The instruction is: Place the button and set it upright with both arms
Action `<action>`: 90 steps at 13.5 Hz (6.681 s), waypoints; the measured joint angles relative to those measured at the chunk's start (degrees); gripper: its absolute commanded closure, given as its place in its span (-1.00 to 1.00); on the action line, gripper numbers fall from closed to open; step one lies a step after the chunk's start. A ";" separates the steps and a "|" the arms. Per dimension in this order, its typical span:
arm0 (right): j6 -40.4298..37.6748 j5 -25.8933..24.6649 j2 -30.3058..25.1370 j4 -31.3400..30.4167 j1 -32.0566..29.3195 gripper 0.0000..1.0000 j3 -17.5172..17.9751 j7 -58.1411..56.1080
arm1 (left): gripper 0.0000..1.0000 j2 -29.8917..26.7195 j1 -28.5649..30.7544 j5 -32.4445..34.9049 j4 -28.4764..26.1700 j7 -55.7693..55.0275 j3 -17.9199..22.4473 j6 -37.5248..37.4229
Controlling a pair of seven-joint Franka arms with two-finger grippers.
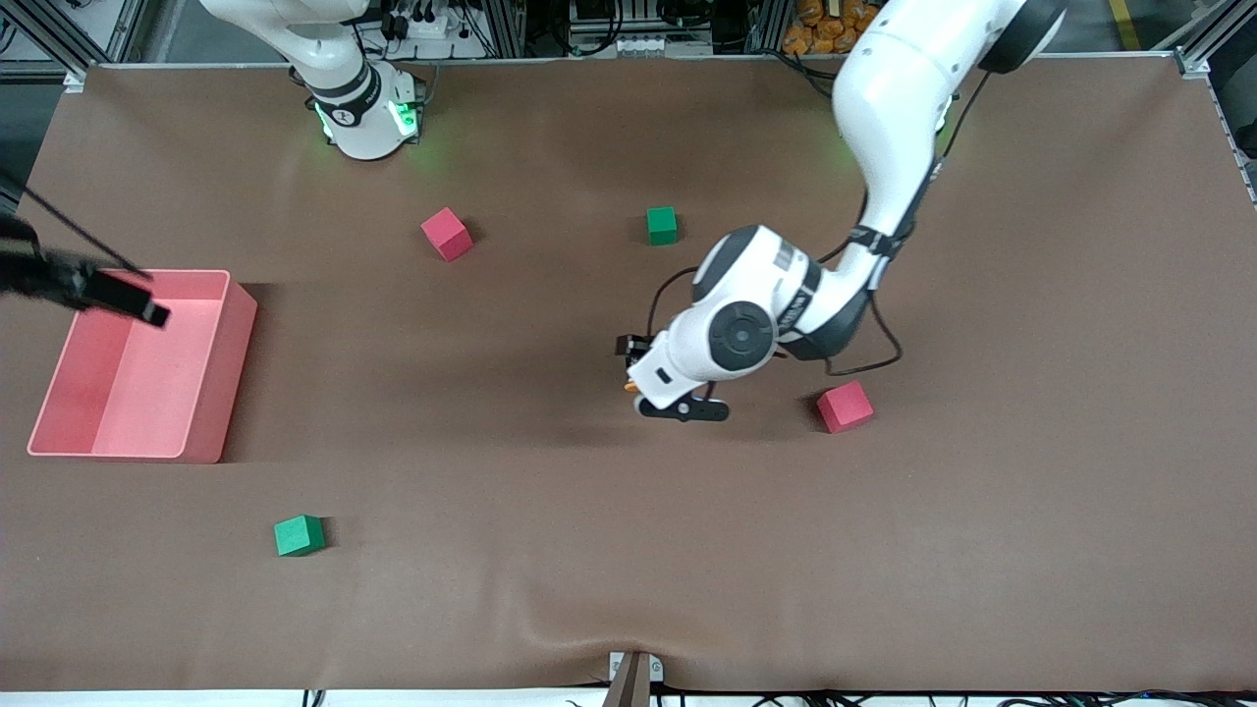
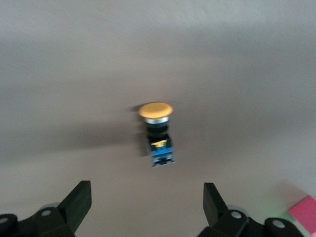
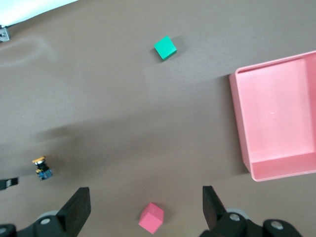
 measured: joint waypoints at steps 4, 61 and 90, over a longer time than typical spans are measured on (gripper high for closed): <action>4.38 -2.97 -12.58 -15.90 1.49 -1.00 -2.39 -1.95 | -1.00 4.92 -2.58 -0.12 1.89 -1.81 0.13 3.41; 4.72 -5.19 -12.49 -17.51 1.52 -1.00 -2.73 -12.10 | 1.00 13.27 -24.22 95.44 -1.15 -85.22 8.78 22.07; 4.47 -5.19 -12.45 -17.49 1.33 -1.00 -2.79 -12.10 | -1.00 -4.26 -21.02 35.50 2.86 -67.77 1.84 6.22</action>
